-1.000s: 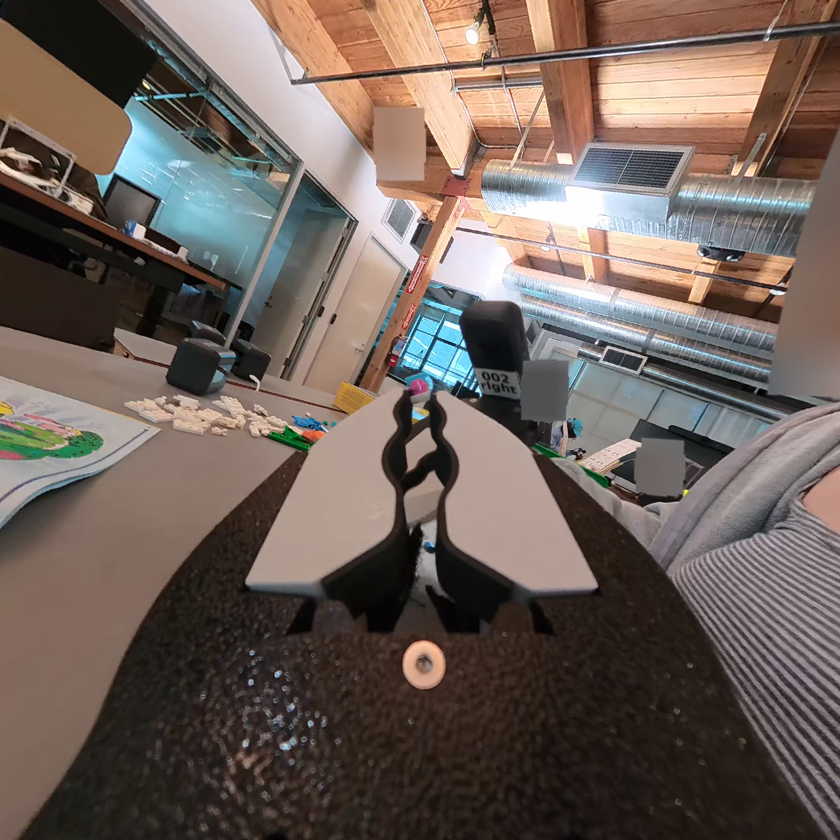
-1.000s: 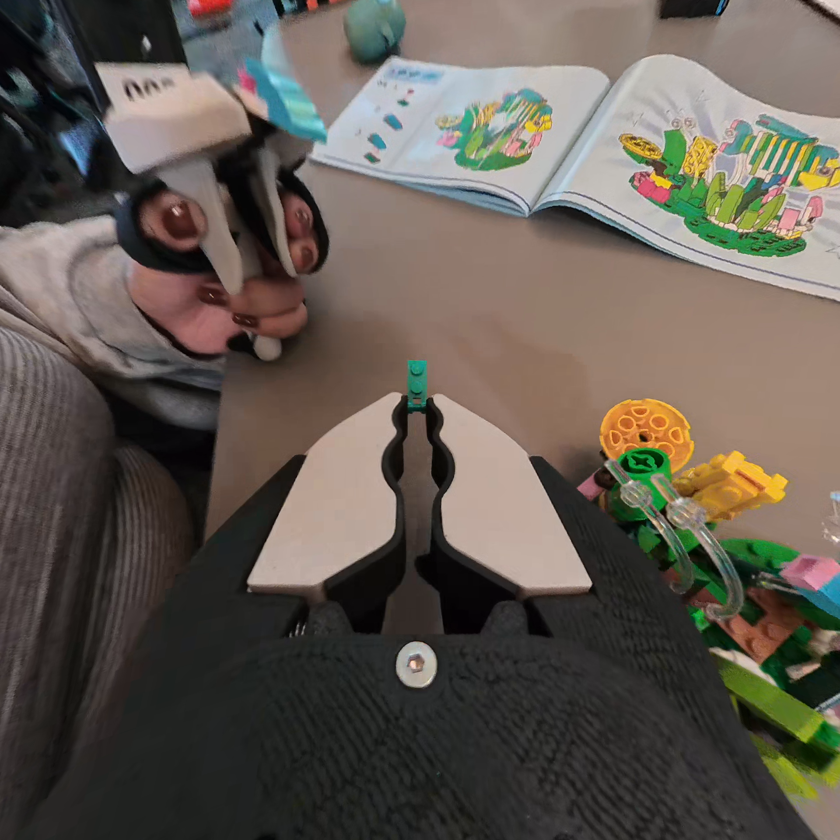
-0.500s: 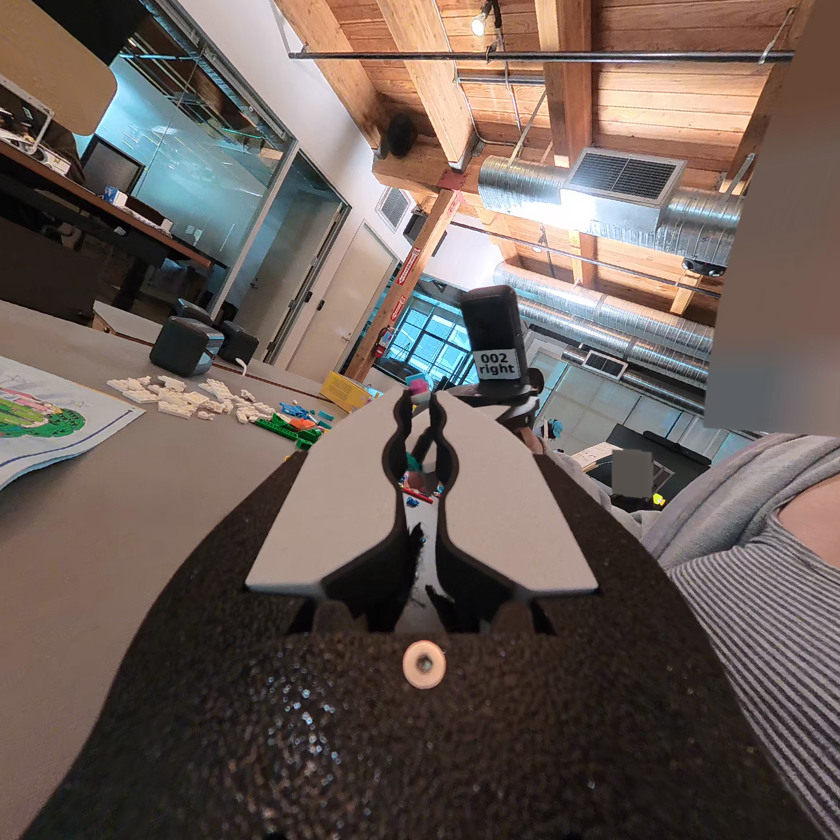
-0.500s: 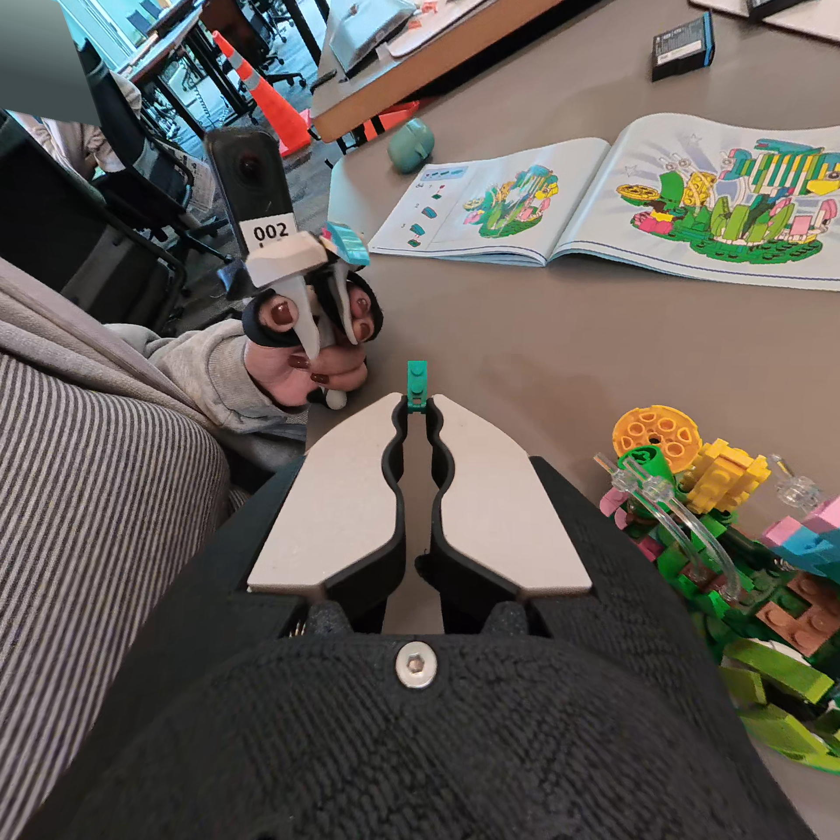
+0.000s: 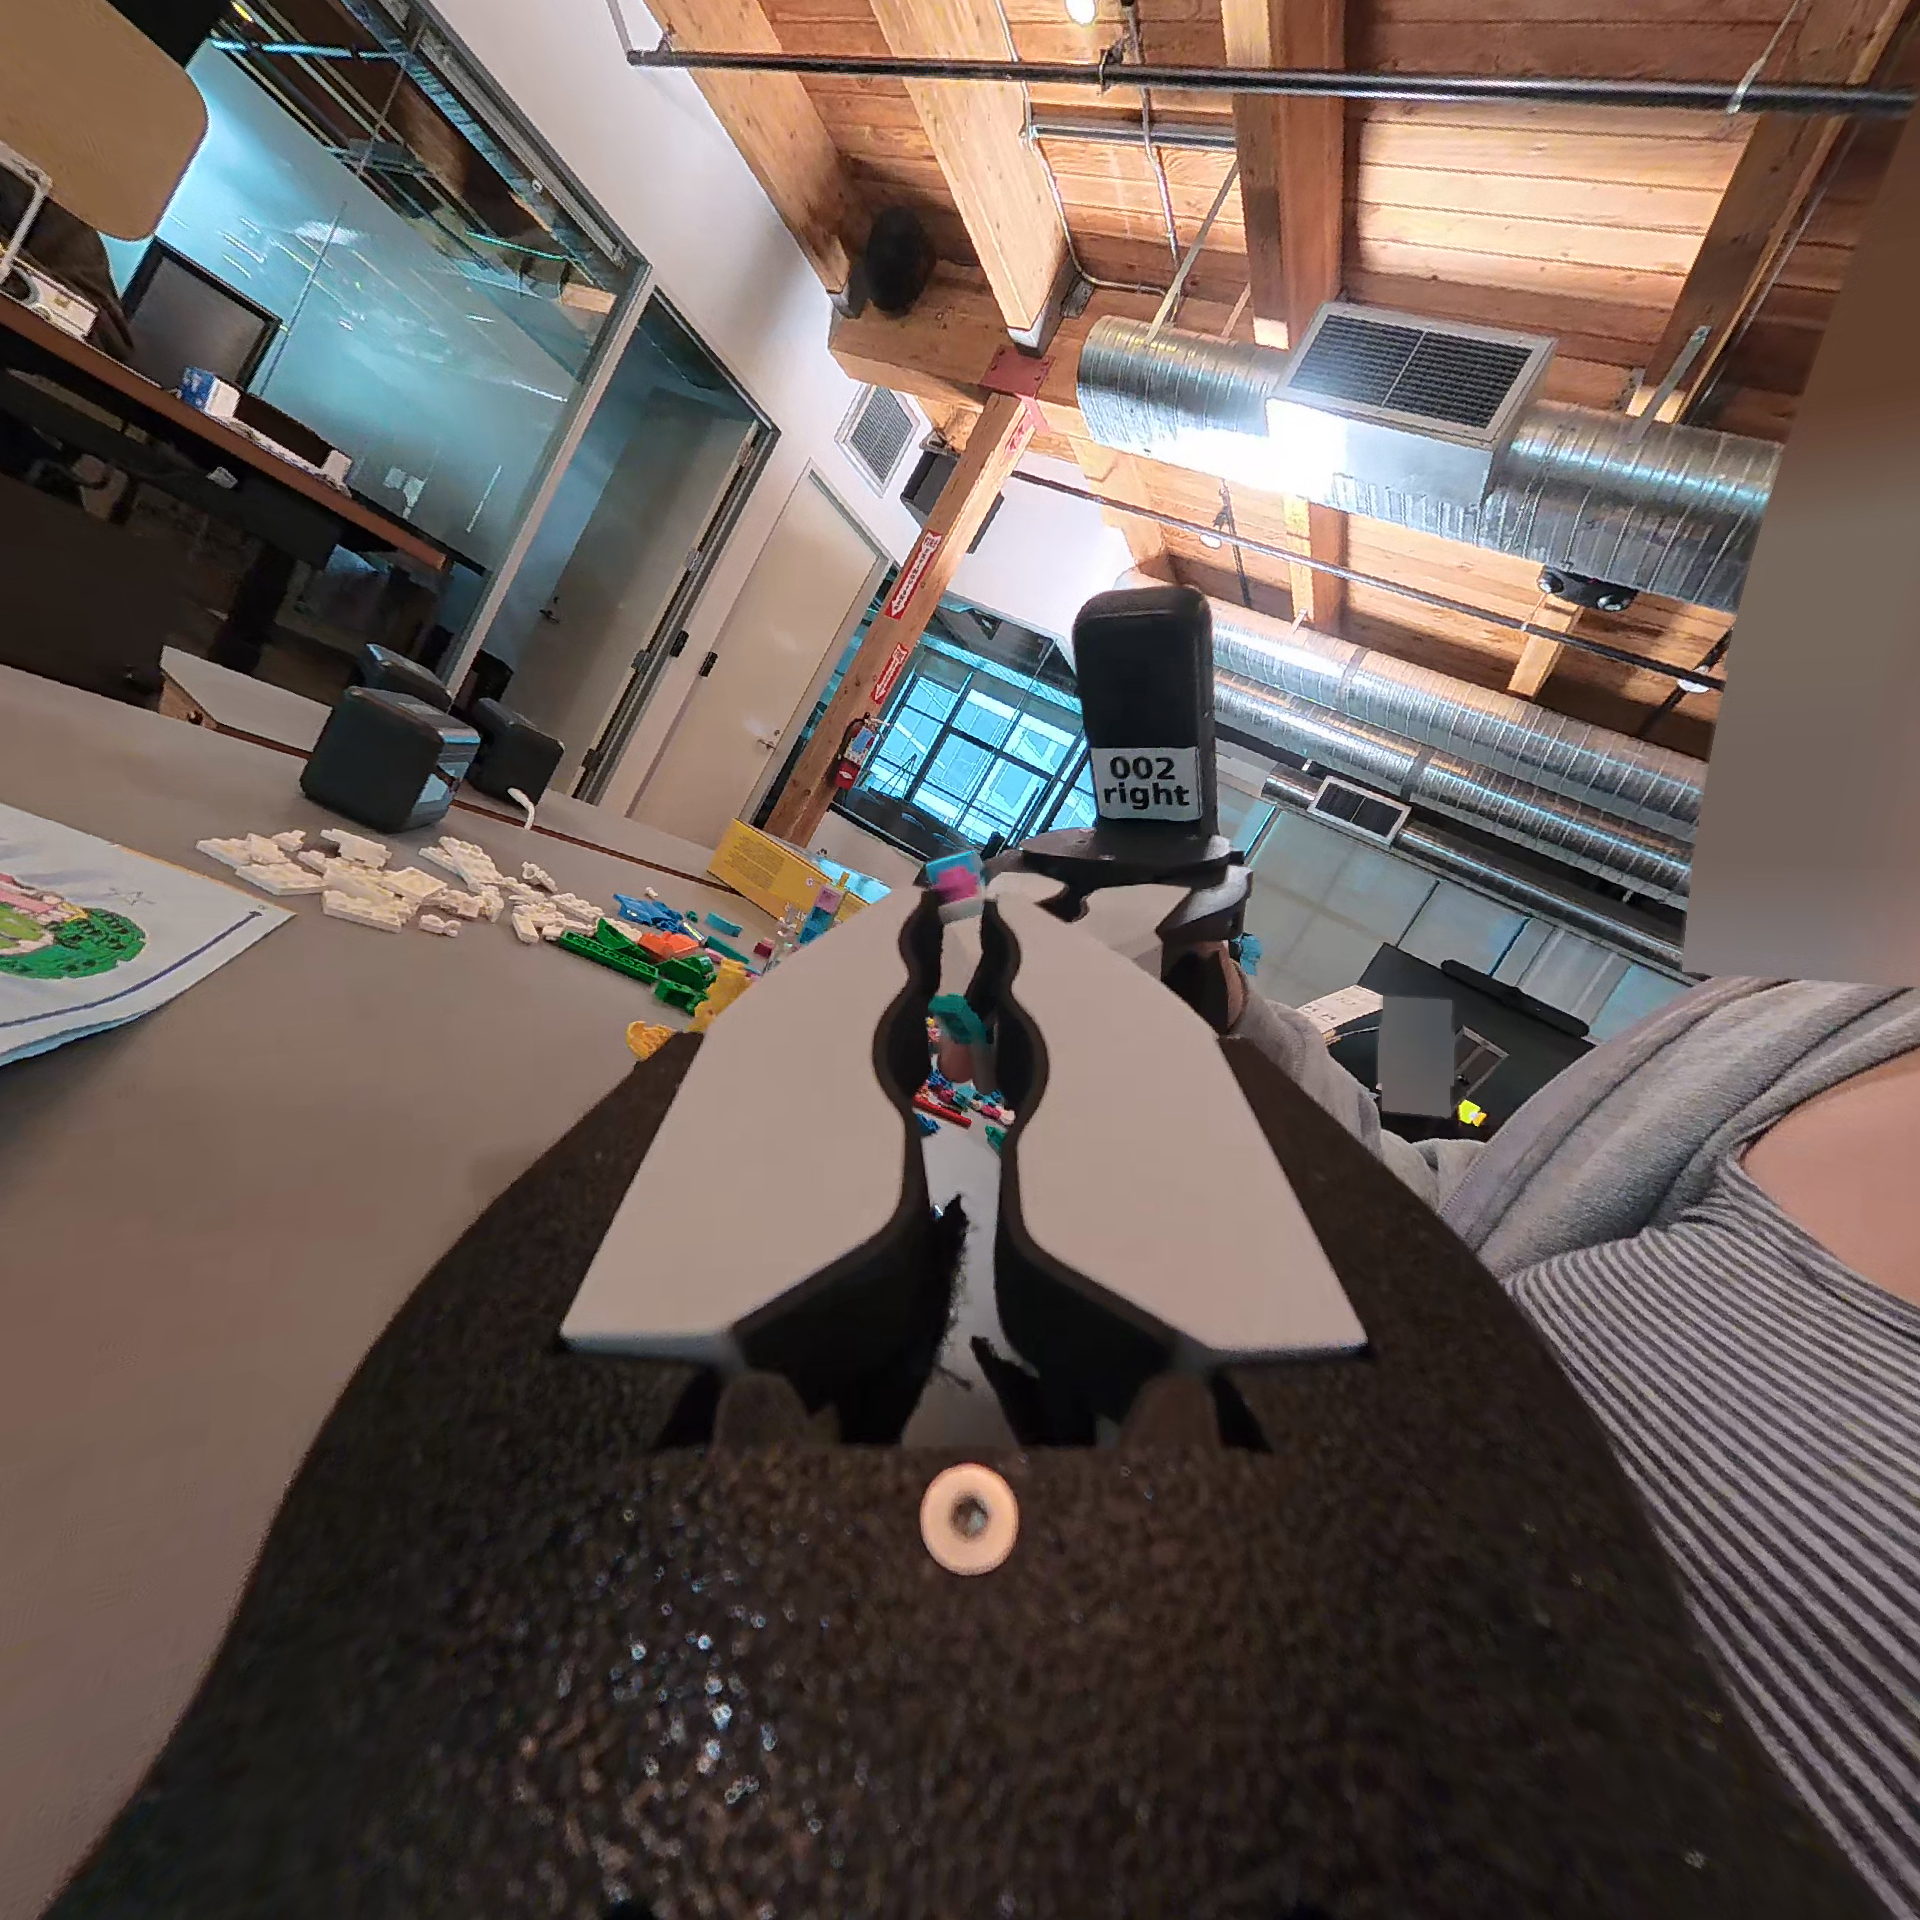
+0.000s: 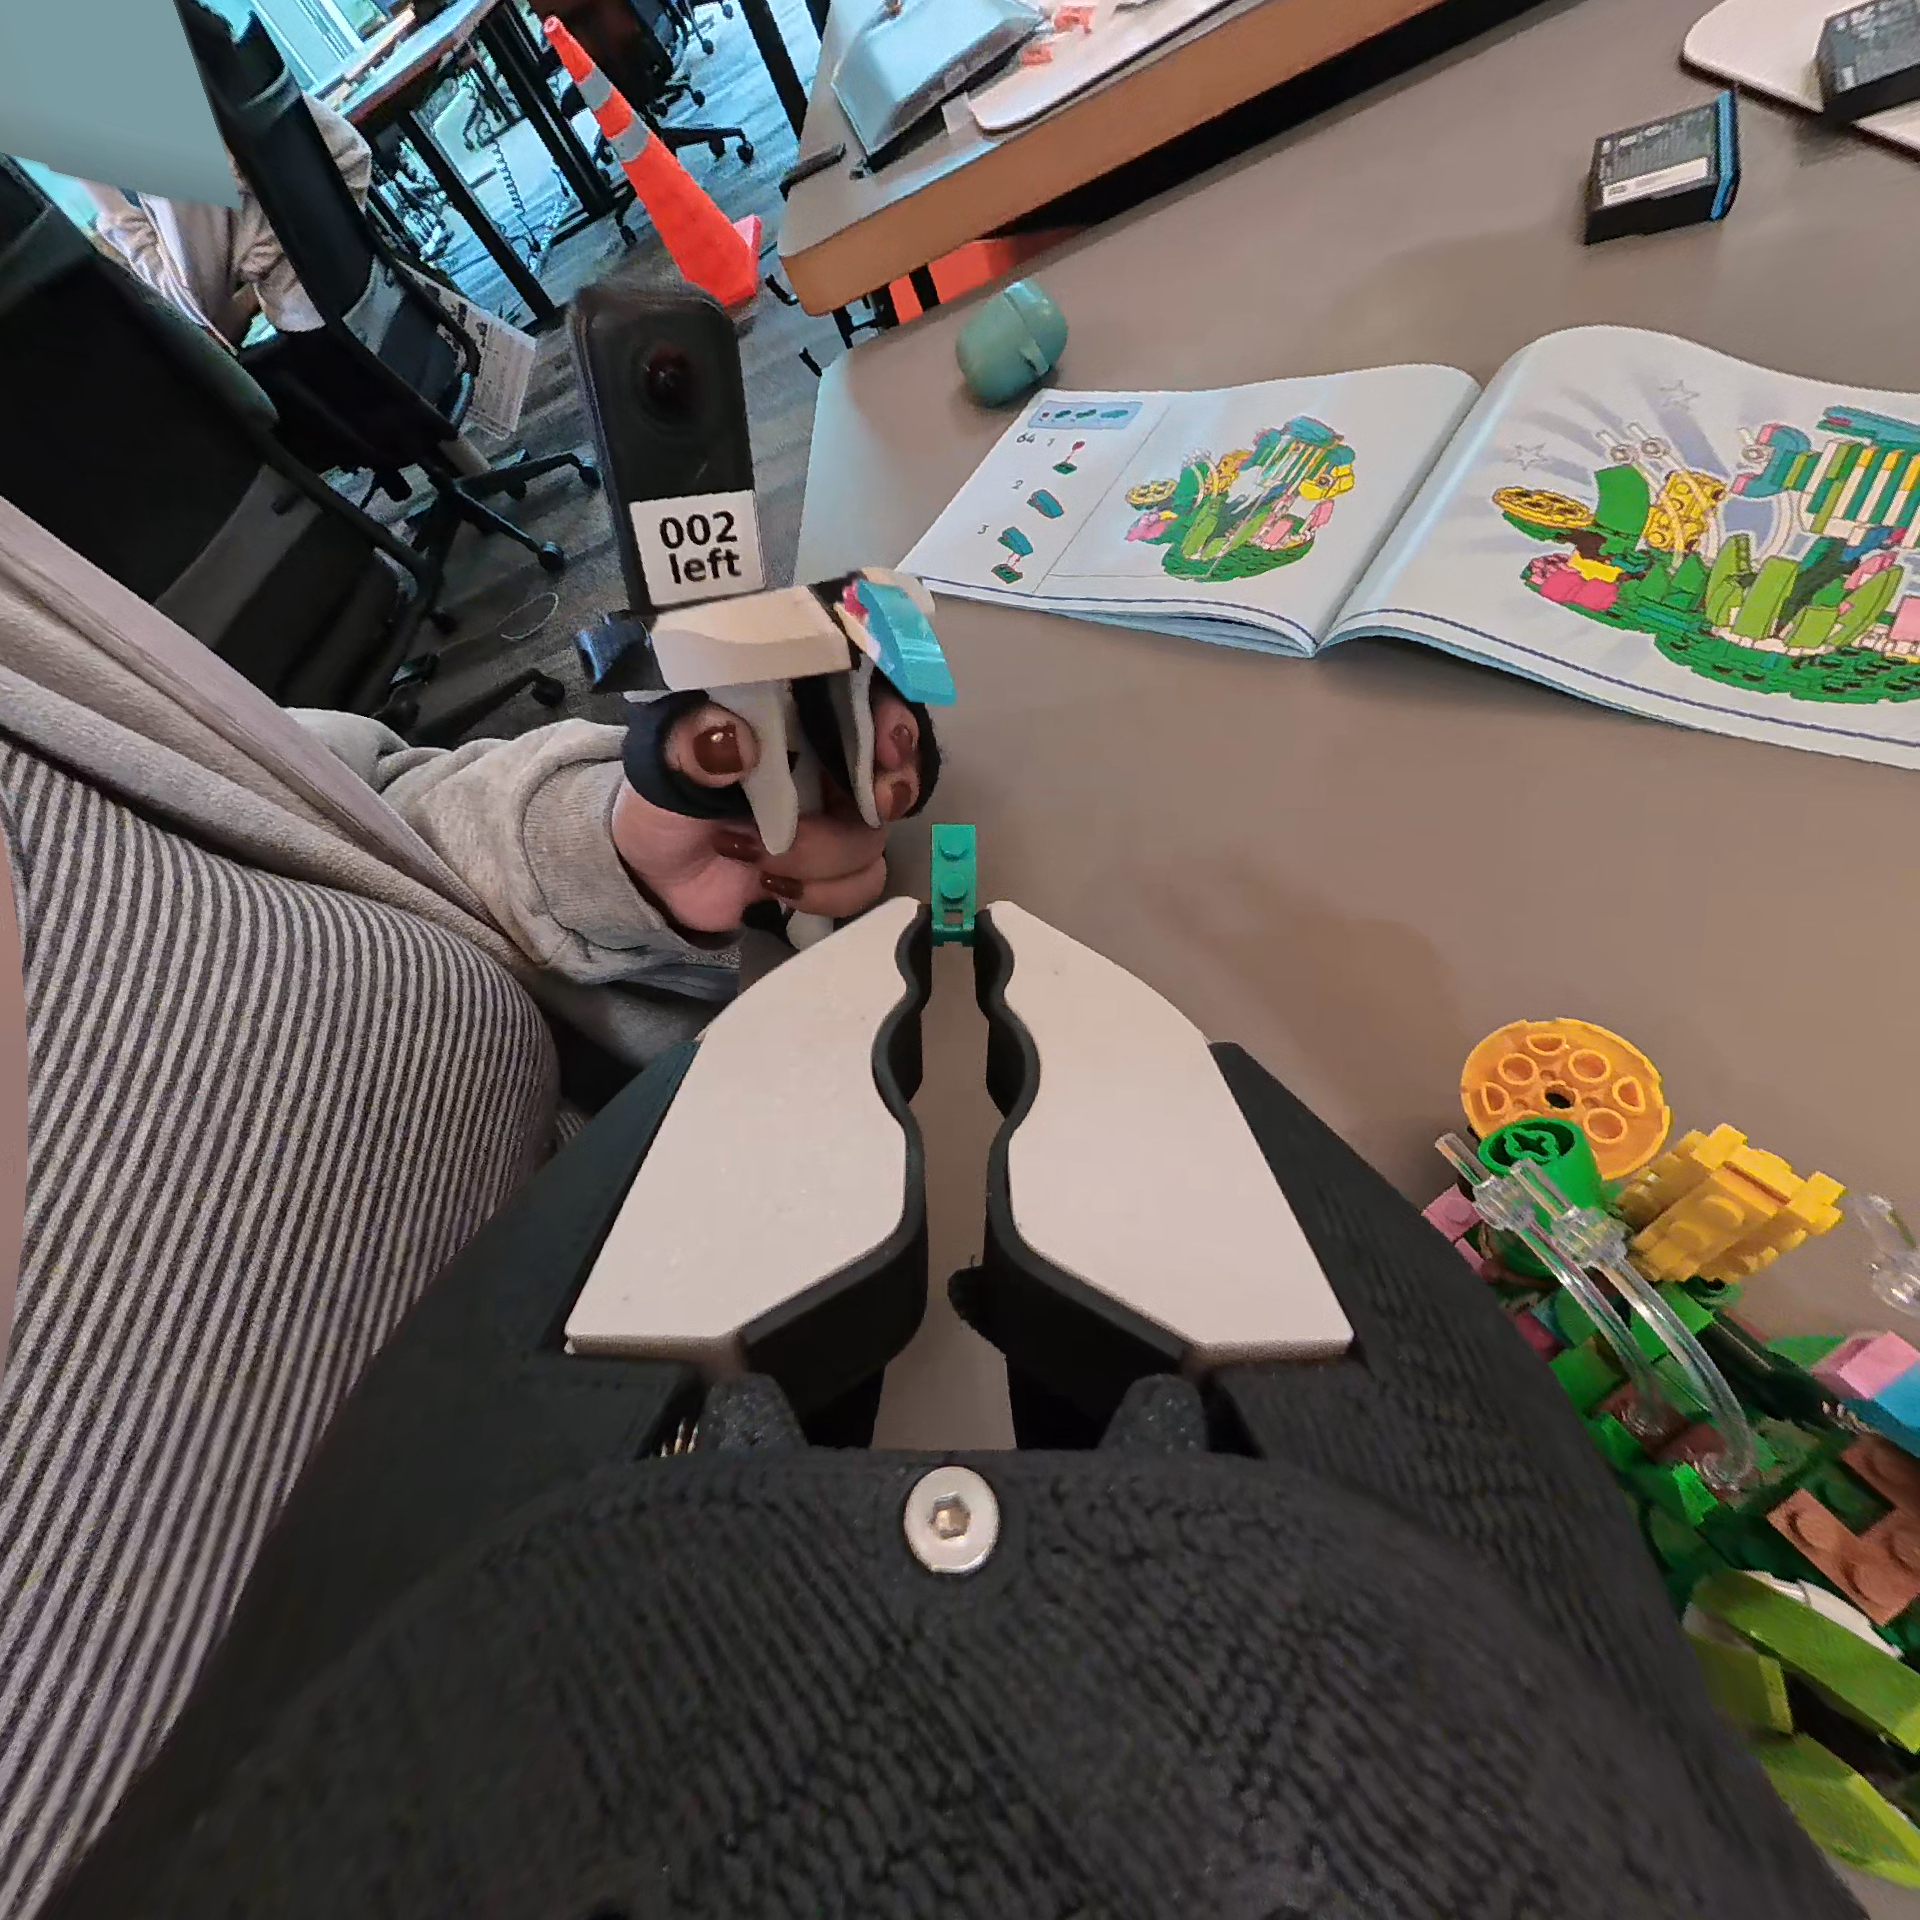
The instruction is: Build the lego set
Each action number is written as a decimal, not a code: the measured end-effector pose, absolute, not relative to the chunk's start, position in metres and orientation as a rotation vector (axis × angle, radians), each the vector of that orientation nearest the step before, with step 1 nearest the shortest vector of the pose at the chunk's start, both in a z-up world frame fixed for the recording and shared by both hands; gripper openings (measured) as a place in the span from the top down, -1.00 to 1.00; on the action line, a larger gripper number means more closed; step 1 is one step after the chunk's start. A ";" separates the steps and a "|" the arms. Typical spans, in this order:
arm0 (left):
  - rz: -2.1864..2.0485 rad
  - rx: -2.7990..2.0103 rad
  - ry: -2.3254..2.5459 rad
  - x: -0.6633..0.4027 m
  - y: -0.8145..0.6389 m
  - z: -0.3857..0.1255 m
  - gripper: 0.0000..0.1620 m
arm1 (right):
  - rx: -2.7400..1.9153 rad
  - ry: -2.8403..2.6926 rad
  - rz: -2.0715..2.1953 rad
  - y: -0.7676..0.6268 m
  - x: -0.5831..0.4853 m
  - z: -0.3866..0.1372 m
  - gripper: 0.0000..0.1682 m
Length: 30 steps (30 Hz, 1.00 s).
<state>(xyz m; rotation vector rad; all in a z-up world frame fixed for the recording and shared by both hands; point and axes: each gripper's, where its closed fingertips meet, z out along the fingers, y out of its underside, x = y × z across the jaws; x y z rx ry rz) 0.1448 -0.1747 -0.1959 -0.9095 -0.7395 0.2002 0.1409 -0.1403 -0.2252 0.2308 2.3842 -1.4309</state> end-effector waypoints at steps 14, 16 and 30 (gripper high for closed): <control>0.173 -0.928 -0.746 0.144 -0.171 -0.198 0.91 | 0.166 2.387 -1.396 -0.142 0.148 -0.224 0.93; 0.165 -0.934 -0.747 0.144 -0.170 -0.199 0.91 | 0.160 2.385 -1.394 -0.143 0.149 -0.224 0.93; 0.081 -1.014 -0.746 0.146 -0.156 -0.206 0.92 | 0.162 2.316 -1.401 -0.144 0.149 -0.213 0.93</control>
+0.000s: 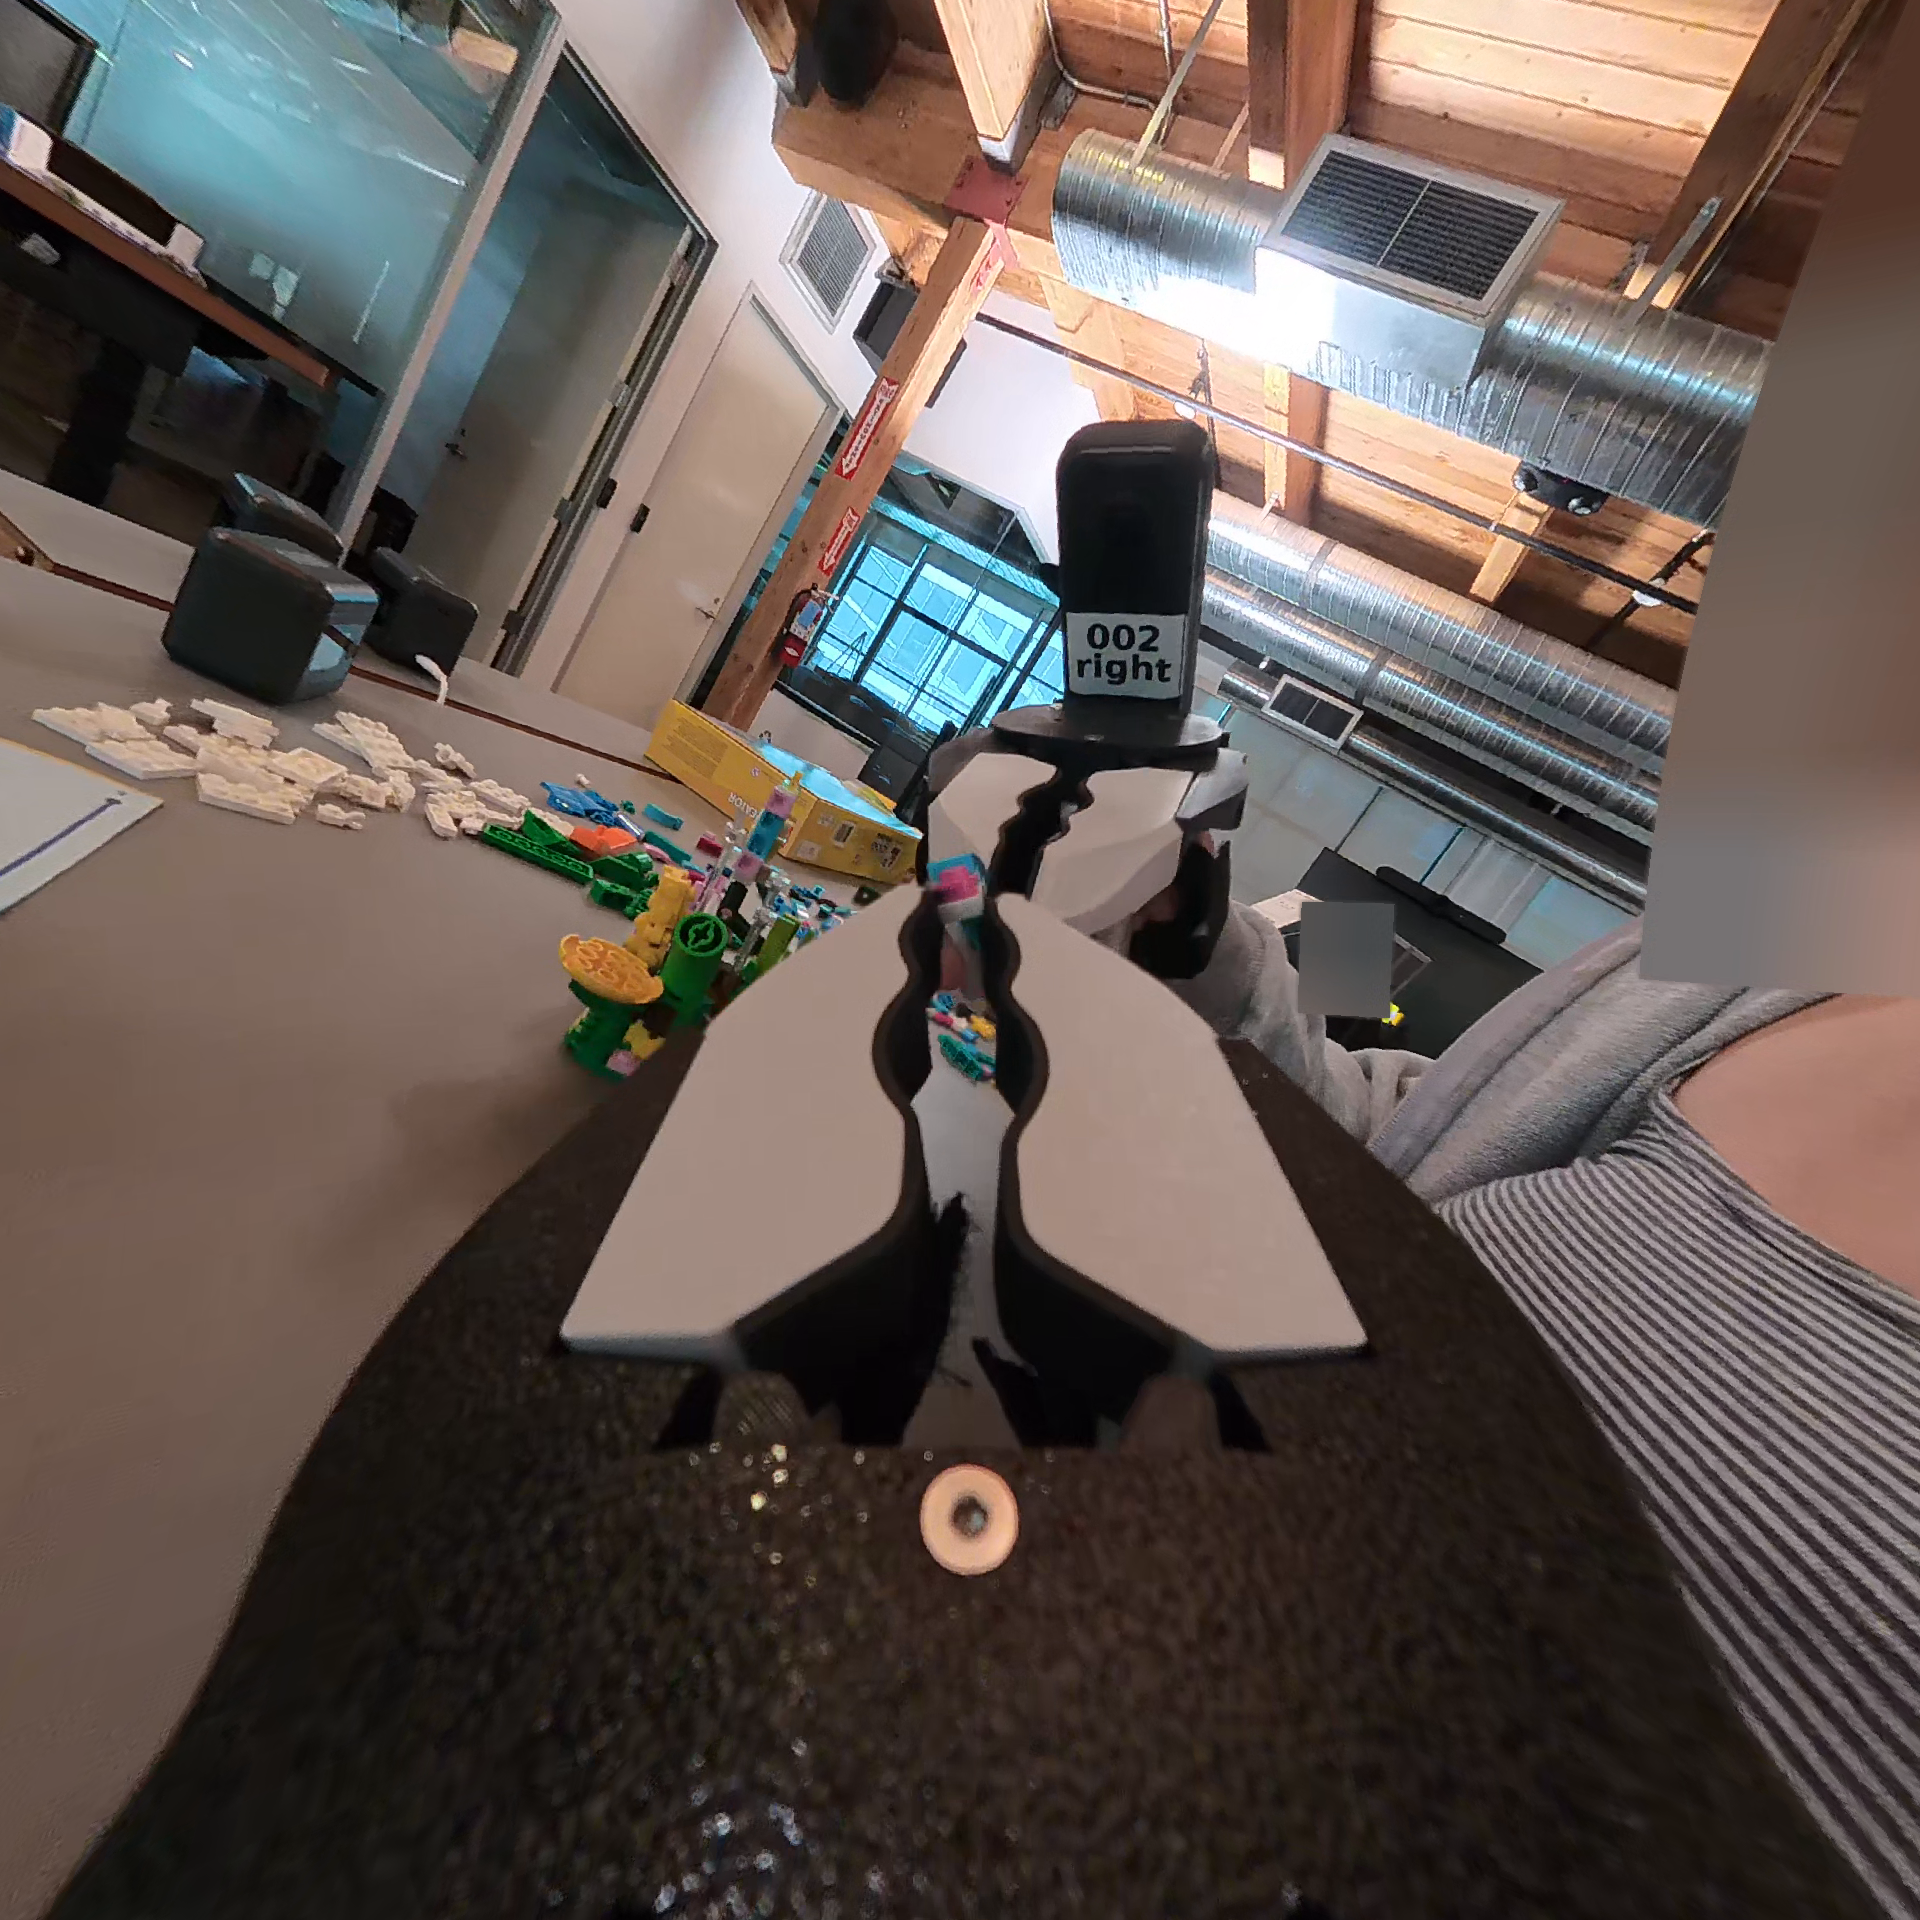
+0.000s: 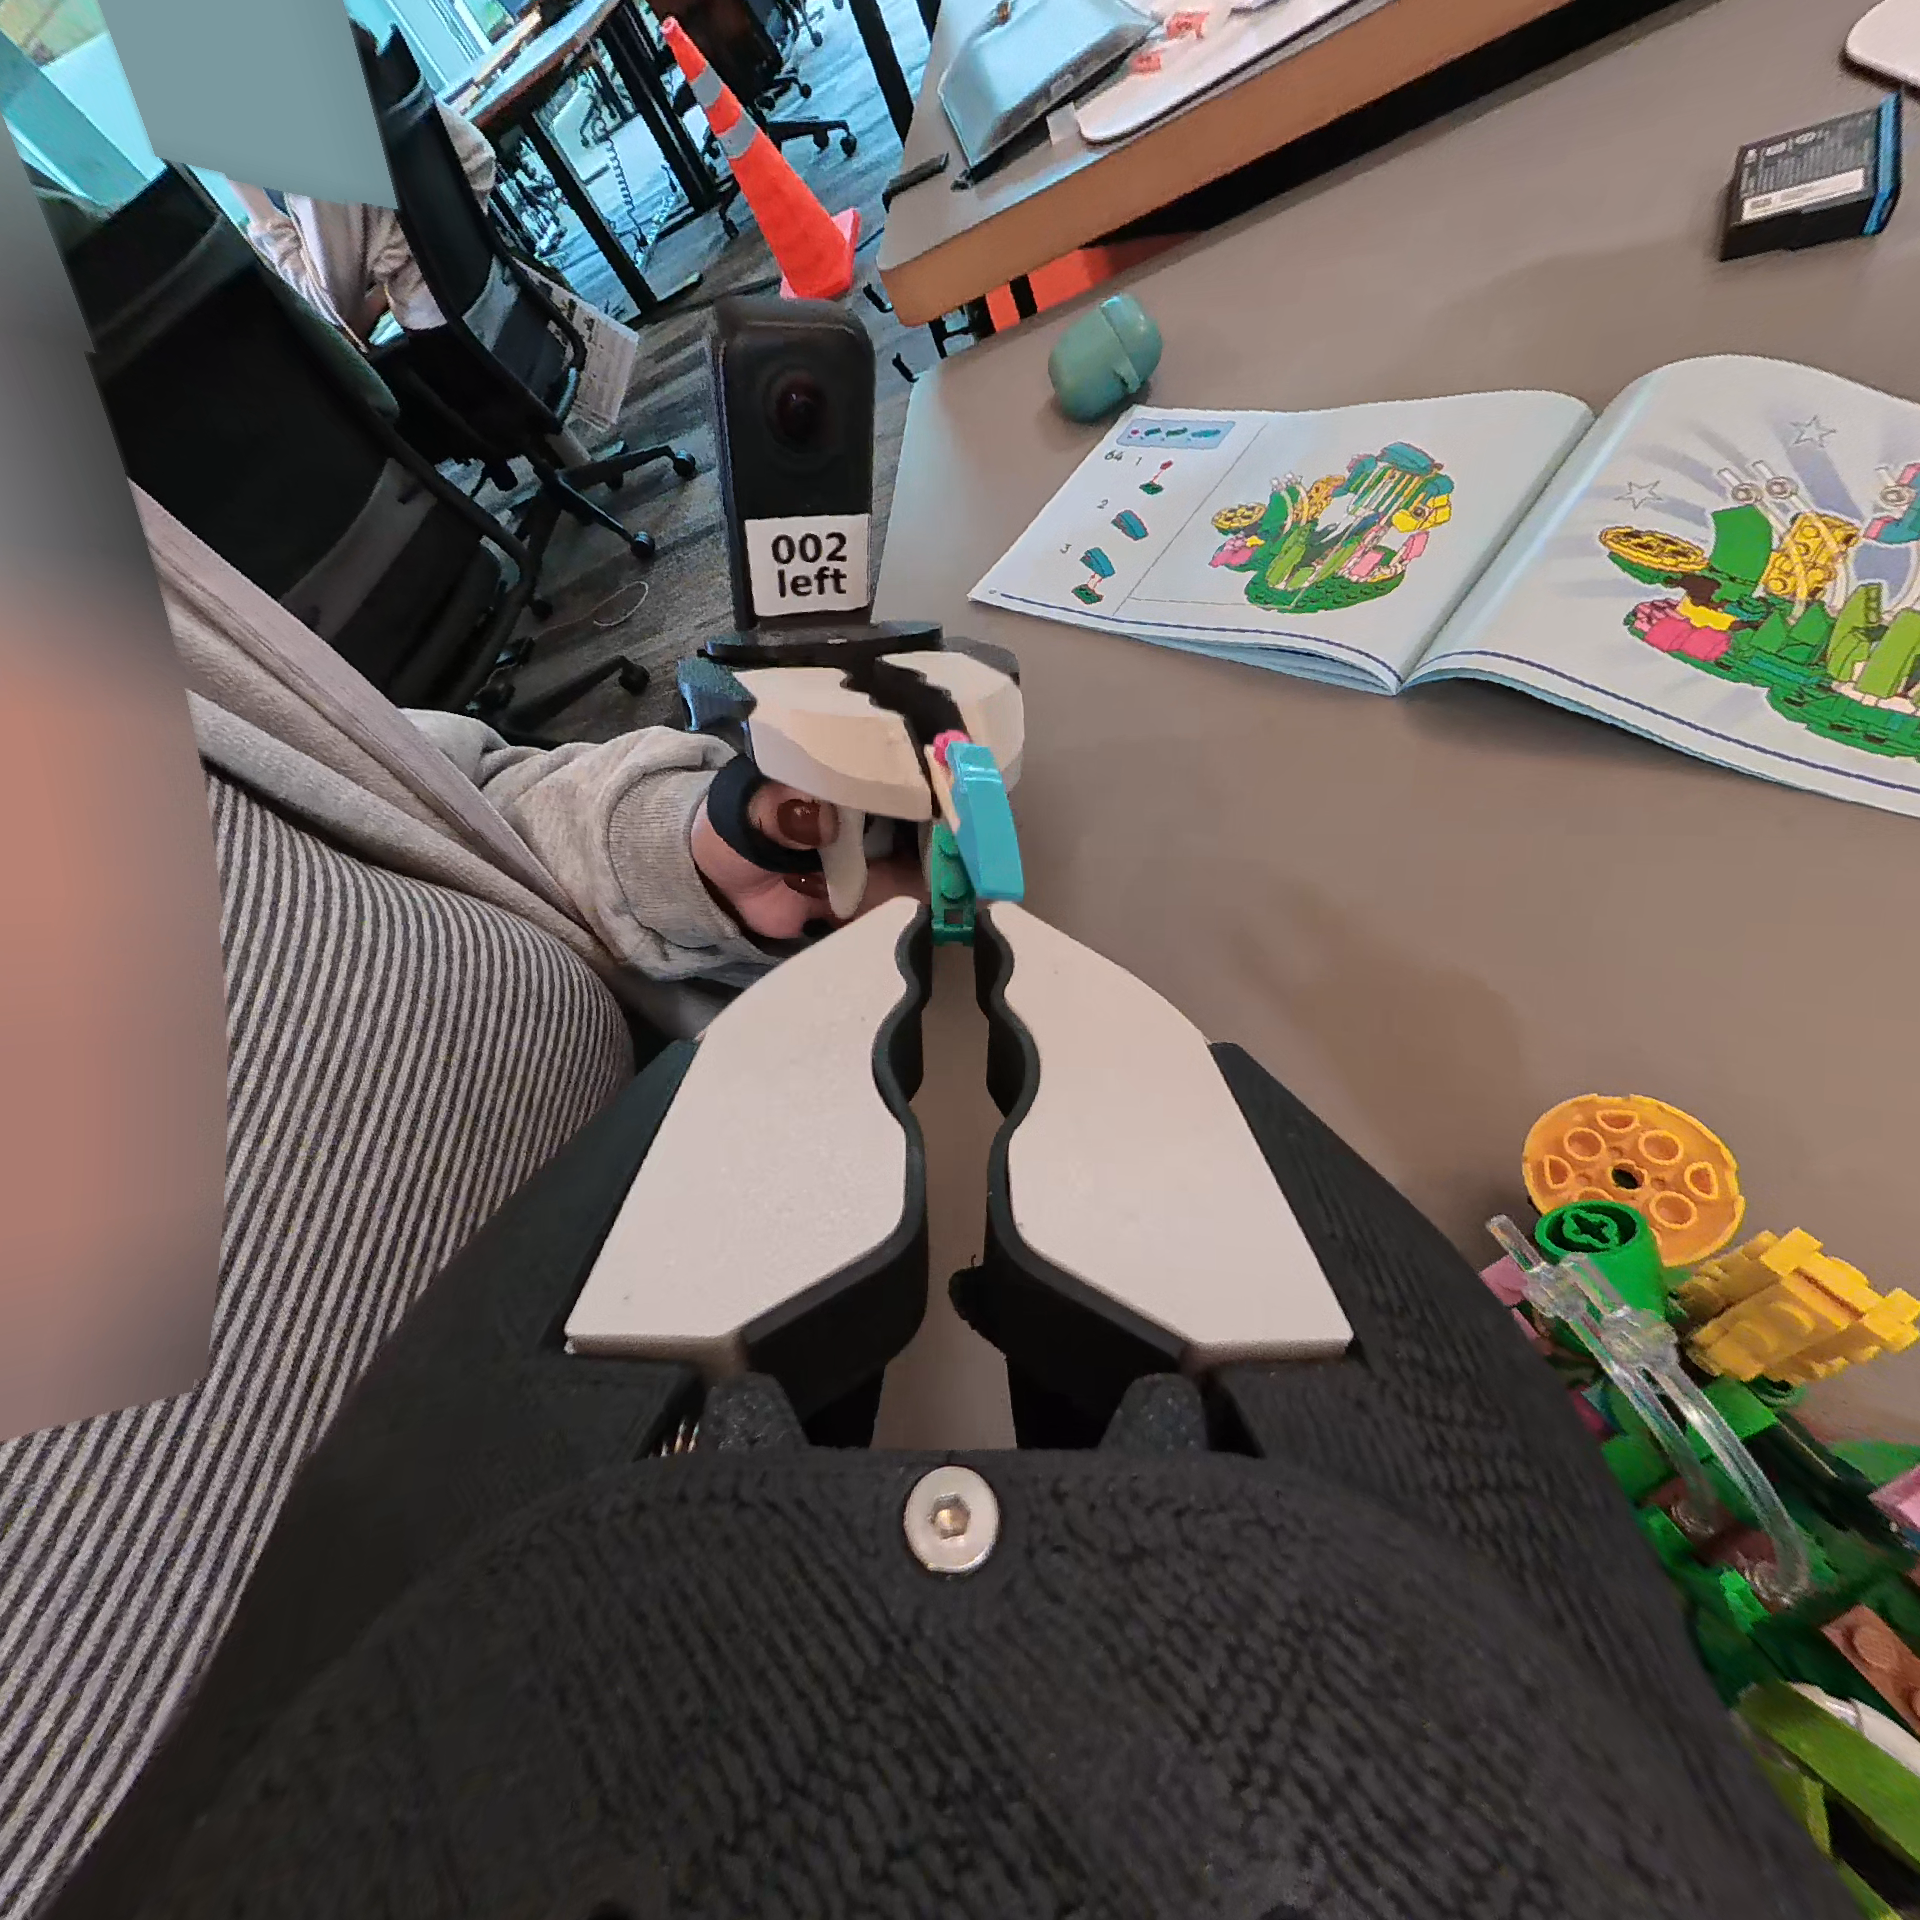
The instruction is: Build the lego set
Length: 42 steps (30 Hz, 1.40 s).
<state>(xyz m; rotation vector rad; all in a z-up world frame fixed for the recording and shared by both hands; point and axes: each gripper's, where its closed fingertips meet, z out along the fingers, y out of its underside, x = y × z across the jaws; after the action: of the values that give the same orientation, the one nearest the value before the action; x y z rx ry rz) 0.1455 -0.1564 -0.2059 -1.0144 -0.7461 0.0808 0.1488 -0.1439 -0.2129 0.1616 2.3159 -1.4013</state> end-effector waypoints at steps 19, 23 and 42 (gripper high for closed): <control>0.062 -0.992 -0.740 0.148 -0.159 -0.204 0.92 | 0.262 2.220 -1.494 -0.141 0.142 -0.210 0.93; 0.061 -0.981 -0.744 0.147 -0.161 -0.203 0.92 | 0.262 2.267 -1.503 -0.140 0.139 -0.213 0.93; 0.072 -0.948 -0.752 0.146 -0.167 -0.202 0.92 | -0.098 2.959 -1.233 -0.127 0.126 -0.311 0.92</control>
<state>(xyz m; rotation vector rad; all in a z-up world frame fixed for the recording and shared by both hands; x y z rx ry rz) 0.1462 -0.1670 -0.2016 -0.9476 -0.7521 0.0723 0.1256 -0.1272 -0.3108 -0.0982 2.9592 -1.2332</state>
